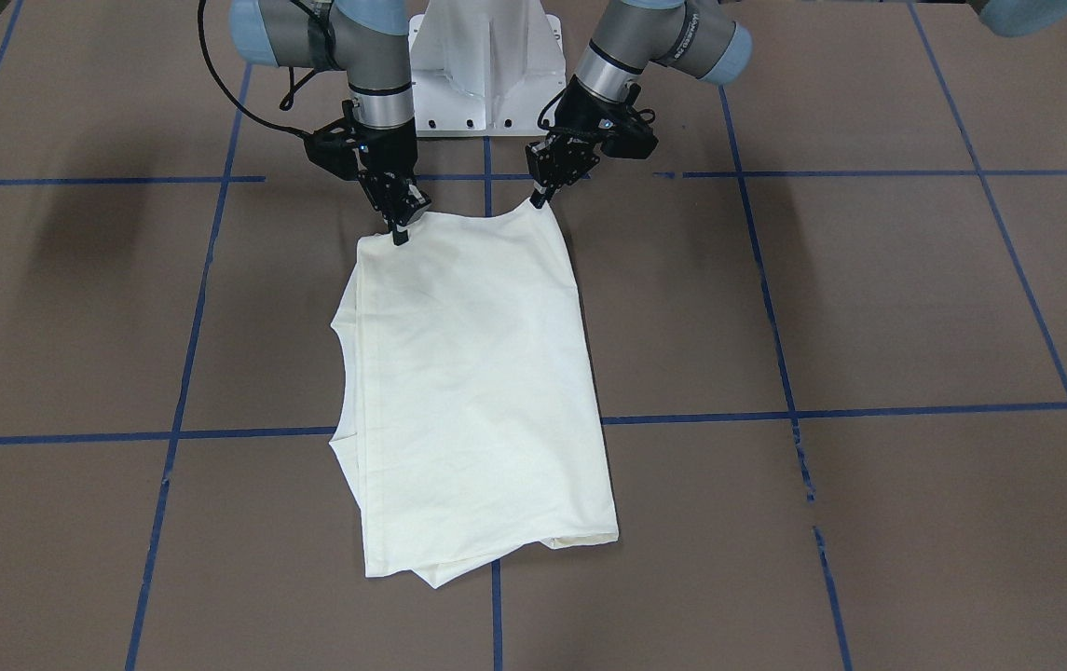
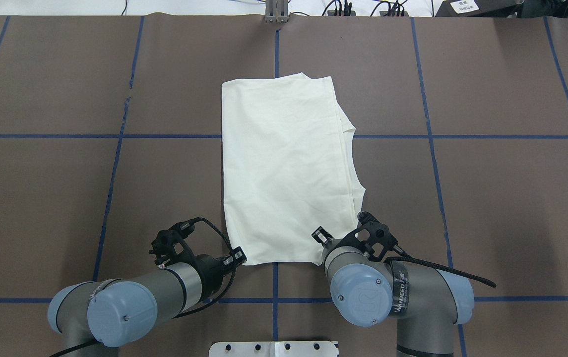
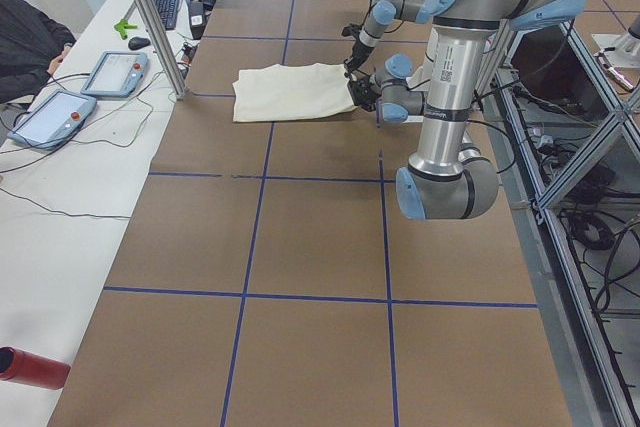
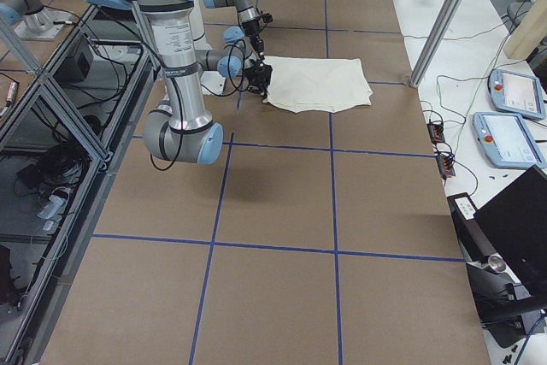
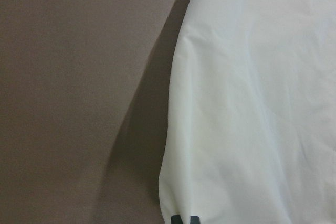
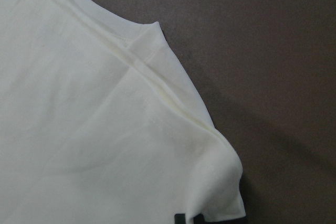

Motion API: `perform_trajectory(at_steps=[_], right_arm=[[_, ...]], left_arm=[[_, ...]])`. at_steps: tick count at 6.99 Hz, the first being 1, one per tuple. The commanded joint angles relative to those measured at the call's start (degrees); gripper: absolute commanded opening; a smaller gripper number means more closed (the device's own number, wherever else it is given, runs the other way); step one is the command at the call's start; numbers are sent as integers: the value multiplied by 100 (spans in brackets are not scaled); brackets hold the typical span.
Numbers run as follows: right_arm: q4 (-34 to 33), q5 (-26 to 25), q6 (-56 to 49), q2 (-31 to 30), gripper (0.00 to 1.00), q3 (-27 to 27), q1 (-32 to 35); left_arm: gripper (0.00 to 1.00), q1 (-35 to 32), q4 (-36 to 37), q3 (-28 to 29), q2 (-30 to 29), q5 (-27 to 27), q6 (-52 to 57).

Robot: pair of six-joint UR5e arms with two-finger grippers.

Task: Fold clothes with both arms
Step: 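Grasp the near edge with both grippers and lift it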

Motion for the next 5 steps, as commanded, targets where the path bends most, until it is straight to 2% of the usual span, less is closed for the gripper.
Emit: perform_trajectory(at_steps=[1,3,5], right_arm=[[-43,26,-27,-9,0,457,23],[-175,26,-10,-158,0,1292,24],[-1495,18,34,-176,0,2756,-570]], left_arm=[[0,-22,55,-285,78,-49,33],[0,-48,1471,-1668,105,-382,245],[0,-40,2992,-3084,88,-602,210]])
